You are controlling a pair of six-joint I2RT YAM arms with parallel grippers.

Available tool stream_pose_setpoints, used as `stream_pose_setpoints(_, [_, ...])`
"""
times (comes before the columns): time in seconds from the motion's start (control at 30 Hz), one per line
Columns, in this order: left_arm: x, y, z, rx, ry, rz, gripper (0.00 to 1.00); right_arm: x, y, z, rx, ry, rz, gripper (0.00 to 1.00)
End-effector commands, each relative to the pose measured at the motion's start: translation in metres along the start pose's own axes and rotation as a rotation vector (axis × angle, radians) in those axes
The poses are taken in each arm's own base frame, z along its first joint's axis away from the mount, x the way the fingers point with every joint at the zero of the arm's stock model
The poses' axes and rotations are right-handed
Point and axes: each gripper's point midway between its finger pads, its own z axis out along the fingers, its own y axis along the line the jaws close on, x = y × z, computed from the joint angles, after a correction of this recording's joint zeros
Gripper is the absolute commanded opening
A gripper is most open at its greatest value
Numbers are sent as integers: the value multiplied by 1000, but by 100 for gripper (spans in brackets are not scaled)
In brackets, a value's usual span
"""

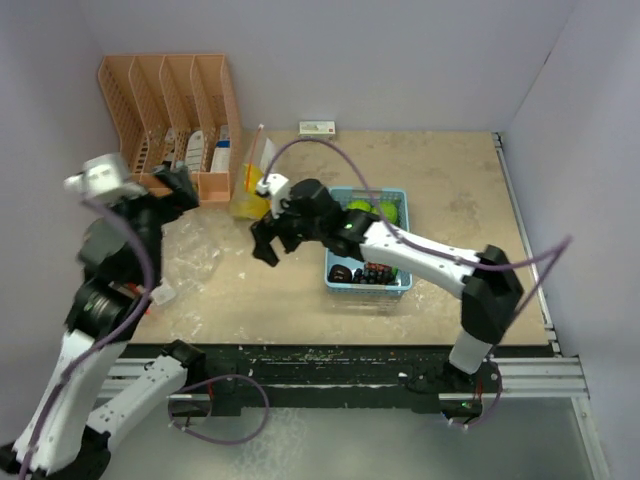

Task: Place the food in the zip-top bag and seal the zipper
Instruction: Place the zipper food storage bag at the center of the board, then move the zipper food storage bag to the center of the board.

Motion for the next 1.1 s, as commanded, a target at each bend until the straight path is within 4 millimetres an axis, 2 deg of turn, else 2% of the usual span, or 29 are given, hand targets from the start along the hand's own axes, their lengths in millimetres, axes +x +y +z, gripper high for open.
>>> stream_pose_setpoints(0.0, [-62,57,-67,-109,-124,-77,100,-49,52,50,-114,-109,34,100])
stream_pose_setpoints(0.03, [-71,67,-81,-118,-154,-100,98,-57,62,64,-132,-119,36,100])
stream_pose_setpoints(0.1, [-89,91,-110,-143,-226,-152,95,-59,74,92,-150,-110,52,100])
stream_pose_setpoints(0.17, [-104,113,-137,-165,-291,-201,93,-56,84,121,-175,-89,75,100])
stream_pose_setpoints(0.2, [-110,122,-150,-168,-320,-226,93,-47,87,141,-184,-60,86,100])
stream_pose_setpoints(0.27, [-121,137,-172,-164,-375,-272,89,-40,99,168,-199,-31,95,100])
stream_pose_setpoints(0.33, [-126,147,-188,-150,-422,-303,88,-36,115,189,-209,-15,93,100])
stream_pose_setpoints(0.4, [-127,152,-195,-142,-446,-305,88,-35,127,207,-210,-26,97,100])
stream_pose_setpoints(0.43, [-126,153,-195,-142,-447,-301,87,-35,127,215,-194,-37,110,100])
stream_pose_setpoints(0.53, [-125,141,-190,-95,-423,-274,87,-13,117,239,-139,-26,172,100])
stream_pose_setpoints(0.63, [-121,125,-182,-40,-373,-240,88,6,86,255,21,-32,204,100])
stream_pose_setpoints(0.73, [-116,113,-176,6,-343,-219,88,23,53,259,180,-23,220,100])
stream_pose_setpoints(0.87, [-111,108,-174,28,-338,-216,88,35,38,261,227,2,213,97])
stream_pose_setpoints(0.97, [-111,106,-174,42,-345,-217,88,52,21,261,299,40,205,79])
stream_pose_setpoints(1.0, [-112,105,-174,47,-345,-216,88,58,15,261,321,51,203,64])
stream_pose_setpoints(1.03, [-112,105,-175,51,-345,-216,88,64,7,259,356,61,206,34])
stream_pose_setpoints(1.07, [-112,105,-175,53,-345,-216,88,70,-2,257,393,75,211,14])
